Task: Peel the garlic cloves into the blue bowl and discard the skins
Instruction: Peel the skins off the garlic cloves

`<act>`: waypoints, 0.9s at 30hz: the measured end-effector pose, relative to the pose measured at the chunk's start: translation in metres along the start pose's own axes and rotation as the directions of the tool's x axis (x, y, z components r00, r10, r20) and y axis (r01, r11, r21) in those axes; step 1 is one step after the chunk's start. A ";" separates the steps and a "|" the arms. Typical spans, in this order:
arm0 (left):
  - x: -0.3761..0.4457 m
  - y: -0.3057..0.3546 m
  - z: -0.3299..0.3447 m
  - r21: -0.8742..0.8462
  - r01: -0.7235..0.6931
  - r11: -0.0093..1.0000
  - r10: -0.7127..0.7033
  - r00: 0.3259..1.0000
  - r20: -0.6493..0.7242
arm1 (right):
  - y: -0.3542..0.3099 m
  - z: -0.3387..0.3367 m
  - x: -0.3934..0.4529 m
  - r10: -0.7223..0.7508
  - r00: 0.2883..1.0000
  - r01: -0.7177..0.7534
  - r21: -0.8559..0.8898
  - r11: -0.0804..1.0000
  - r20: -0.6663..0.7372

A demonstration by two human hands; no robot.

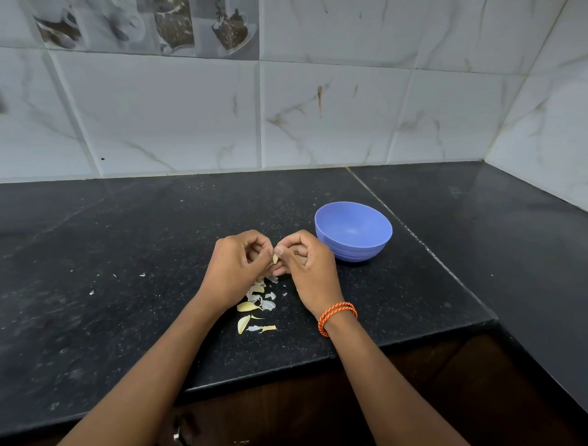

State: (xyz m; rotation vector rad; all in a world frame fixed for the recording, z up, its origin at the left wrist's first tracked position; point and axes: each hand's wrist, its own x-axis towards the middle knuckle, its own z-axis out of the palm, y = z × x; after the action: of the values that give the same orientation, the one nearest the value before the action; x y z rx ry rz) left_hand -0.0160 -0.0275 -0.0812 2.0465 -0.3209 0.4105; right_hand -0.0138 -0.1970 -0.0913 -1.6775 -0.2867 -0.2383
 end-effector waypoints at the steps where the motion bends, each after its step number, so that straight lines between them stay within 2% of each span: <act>1: 0.000 0.001 0.001 0.015 -0.005 1.000 0.005 1.000 -0.014 | -0.001 0.000 0.000 0.006 1.000 -0.006 0.015 1.000 0.007; 10: 0.004 -0.003 -0.005 0.045 -0.046 0.998 0.052 0.989 -0.139 | 0.000 -0.002 0.002 0.022 0.999 -0.025 0.114 0.993 0.032; 20: 0.006 -0.006 -0.005 -0.155 -0.012 0.988 0.012 1.000 -0.001 | -0.003 -0.004 0.002 0.020 1.000 -0.023 0.162 0.986 0.022; 23: 0.005 -0.007 -0.003 -0.213 0.034 0.976 -0.022 0.998 0.055 | -0.002 -0.003 0.001 0.002 1.000 -0.005 0.126 0.992 0.027; 27: 0.005 -0.007 -0.003 -0.242 0.040 0.970 -0.029 0.998 0.047 | -0.002 -0.001 0.000 -0.042 0.999 0.042 0.005 0.999 0.029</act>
State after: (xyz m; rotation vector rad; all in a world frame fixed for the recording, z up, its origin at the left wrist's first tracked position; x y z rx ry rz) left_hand -0.0087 -0.0218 -0.0835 1.8205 -0.3442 0.2902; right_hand -0.0148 -0.1975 -0.0894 -1.6733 -0.3439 -0.2447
